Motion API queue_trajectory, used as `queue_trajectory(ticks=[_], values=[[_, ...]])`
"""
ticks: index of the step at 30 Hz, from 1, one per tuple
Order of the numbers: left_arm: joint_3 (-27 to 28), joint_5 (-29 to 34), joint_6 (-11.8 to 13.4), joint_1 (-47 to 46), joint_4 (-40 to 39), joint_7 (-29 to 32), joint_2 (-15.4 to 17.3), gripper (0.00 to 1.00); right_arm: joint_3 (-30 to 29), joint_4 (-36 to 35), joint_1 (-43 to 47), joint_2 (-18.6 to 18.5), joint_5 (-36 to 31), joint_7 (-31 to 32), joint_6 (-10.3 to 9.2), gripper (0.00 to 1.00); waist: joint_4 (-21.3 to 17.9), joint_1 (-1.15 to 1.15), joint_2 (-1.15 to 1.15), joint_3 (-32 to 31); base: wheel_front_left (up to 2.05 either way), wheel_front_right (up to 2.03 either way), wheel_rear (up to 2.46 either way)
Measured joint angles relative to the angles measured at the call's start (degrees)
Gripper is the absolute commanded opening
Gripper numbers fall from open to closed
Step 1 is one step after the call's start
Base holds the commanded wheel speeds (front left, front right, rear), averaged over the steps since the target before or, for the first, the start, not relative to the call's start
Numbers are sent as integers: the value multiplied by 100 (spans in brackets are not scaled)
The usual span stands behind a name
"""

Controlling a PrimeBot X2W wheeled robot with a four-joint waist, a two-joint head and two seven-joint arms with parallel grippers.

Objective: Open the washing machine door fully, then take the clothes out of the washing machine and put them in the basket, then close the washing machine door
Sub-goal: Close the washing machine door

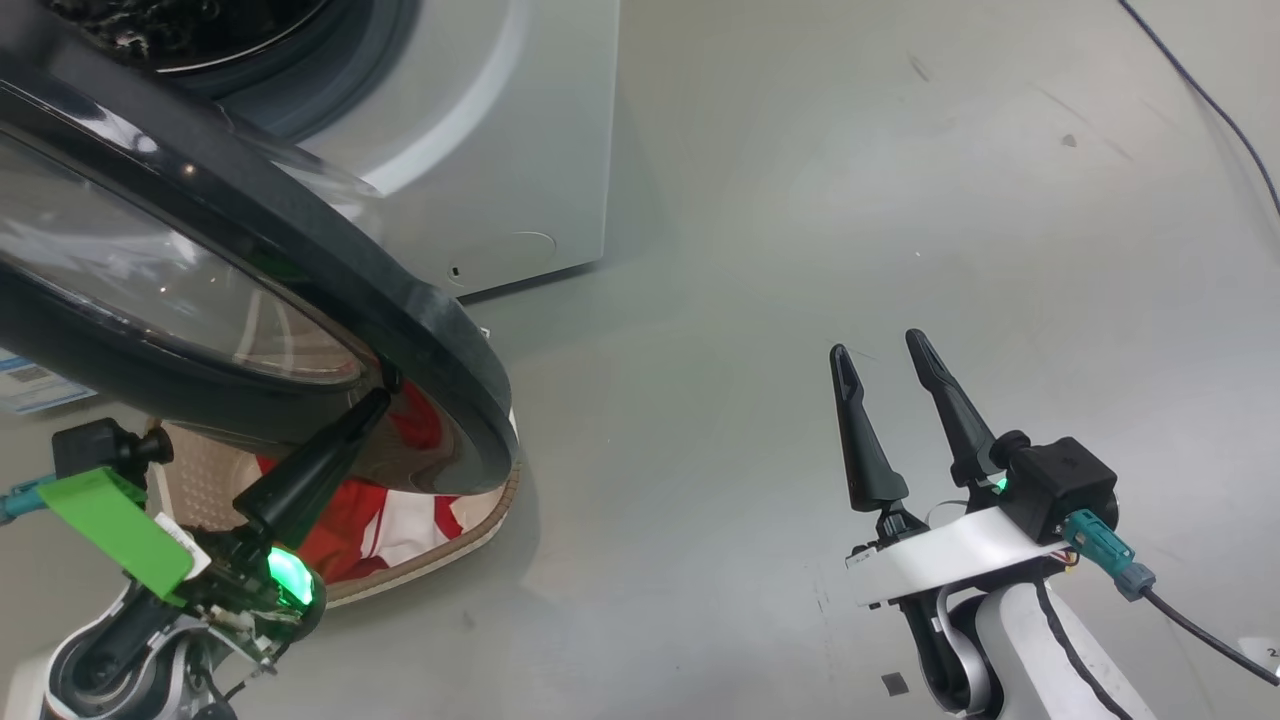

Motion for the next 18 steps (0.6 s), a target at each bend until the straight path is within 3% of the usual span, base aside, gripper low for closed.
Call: queue_trajectory(ticks=[11,18], values=[[174,-4,104,-814,438,-219,25,0,91,-149,15,12,51,0,-111,100,-578,0,0,119,0,0,0],[296,51,213,-1420,650,-490,71,0,137,-250,15,18,156,0,-211,100,-748,0,0,308,0,0,0]])
